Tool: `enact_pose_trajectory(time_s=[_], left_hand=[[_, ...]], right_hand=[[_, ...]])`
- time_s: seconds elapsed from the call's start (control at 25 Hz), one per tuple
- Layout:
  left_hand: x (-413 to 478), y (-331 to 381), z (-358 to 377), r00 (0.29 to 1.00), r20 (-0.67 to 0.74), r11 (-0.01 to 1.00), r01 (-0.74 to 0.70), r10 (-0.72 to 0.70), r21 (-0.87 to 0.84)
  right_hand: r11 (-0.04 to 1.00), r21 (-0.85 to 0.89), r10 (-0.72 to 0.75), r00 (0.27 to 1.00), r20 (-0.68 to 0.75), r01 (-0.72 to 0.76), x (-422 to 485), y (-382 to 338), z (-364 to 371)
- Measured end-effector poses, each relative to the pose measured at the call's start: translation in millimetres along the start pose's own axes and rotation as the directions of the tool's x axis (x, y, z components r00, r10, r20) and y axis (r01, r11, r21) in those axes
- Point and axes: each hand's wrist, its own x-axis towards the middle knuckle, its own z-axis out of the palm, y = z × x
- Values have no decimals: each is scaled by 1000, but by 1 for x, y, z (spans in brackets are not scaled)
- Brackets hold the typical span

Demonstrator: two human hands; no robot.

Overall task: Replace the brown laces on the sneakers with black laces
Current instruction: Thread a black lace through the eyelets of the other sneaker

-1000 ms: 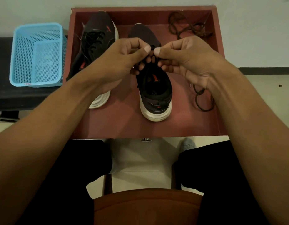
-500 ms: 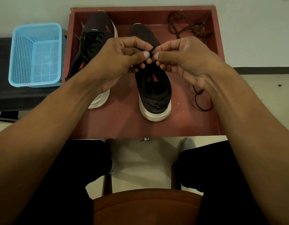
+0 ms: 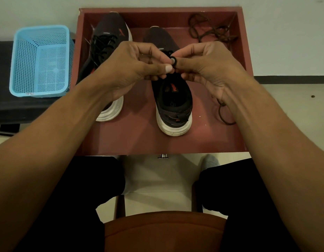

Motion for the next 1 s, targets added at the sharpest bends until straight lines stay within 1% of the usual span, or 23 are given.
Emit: enact_pose_trajectory(time_s=[0.12,0.28,0.4,0.48,0.6,0.64,0.72,0.8,0.88,1.0], left_hand=[[-1,2,-2,1000,15,999,-6,6,45],[-1,5,-4,999,45,995,-14,9,104],[0,7,-3,999,37,987,-29,24,155],[2,6,-2,999,11,981,-46,45,190],[2,6,2,997,-63,976,-36,51,213],[2,7,4,995,-86,975,-31,51,218],[2,7,9,991,-125,975,-22,51,223],[2,7,10,991,-129,978,-17,45,207],[2,8,9,997,-83,988,3,10,156],[2,10,6,997,-14,996,77,-76,49]], right_hand=[[999,-27,-18,1000,1,18,1,0,1],[998,-47,-42,998,51,44,1,0,0],[994,-62,-82,994,76,86,2,0,-1],[990,-80,-105,985,138,117,1,-2,-4],[993,-68,-75,960,271,97,-4,-7,-15],[993,-65,-77,958,278,99,-6,-8,-17],[991,-58,-106,970,216,122,-7,-6,-16],[991,-34,-123,982,144,129,-6,-5,-12],[993,-11,-115,988,107,116,-5,-5,-10],[995,12,-100,991,85,99,-7,-6,-10]])
